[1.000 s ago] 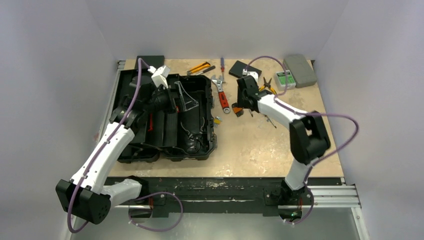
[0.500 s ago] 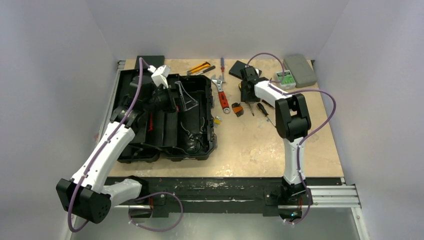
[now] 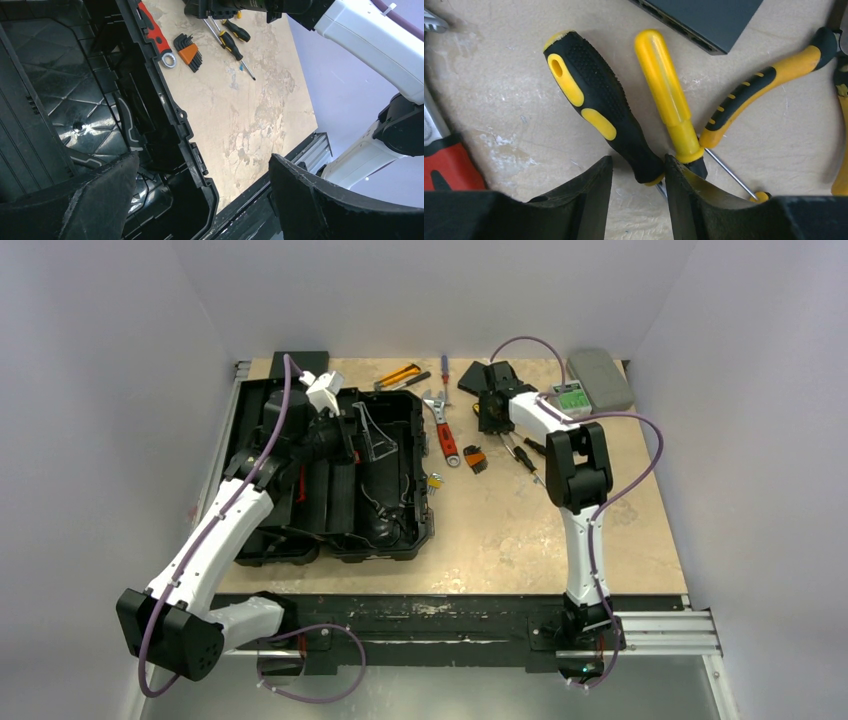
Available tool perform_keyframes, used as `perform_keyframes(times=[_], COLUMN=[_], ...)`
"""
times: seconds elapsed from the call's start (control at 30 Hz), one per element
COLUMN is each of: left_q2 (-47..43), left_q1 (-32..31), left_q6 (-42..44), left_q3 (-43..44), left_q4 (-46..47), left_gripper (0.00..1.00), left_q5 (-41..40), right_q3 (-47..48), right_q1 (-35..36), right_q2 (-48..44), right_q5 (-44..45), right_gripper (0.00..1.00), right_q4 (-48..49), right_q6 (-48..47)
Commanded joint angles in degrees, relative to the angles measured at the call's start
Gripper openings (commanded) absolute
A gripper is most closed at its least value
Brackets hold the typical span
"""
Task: Pack the tool kit
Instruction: Pick up the screwdriver from the center of the board.
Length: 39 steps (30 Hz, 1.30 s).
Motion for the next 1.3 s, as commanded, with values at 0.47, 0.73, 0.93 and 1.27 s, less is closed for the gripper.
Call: perform_keyframes(times=[0.47,0.73,0.93,1.27], left_q2=[-1.60,0.64,4.82,9.92], left_q1=[-0.41,-2.00,-5.47,-12.38], left_q6=[-1.42,-7.62,-14.53,-17.78], left_q3=[0.64,-2.38,-3.98,-2.21], left_q4=[4.07,13.33,23.49,31.47], left_gripper=[0.98,0.98,0.98,0.97], left_q5=[3.15,7.59,9.67,7.36], right_q3=[-13.50,-32.04,-46.05,-62.03], right_q1=[0.34,0.42,0.59,1.14], right_q2=[-13.12,-31.57,-45.40,-67.17], right_q5=[-10.24,-18.18,-30.20,-44.59], right_gripper=[0.00,0.00,0.00,0.00], right_q4=[2.19,8.83,18.00,32.87], right_q6=[0.65,5.04,8.71,20.24])
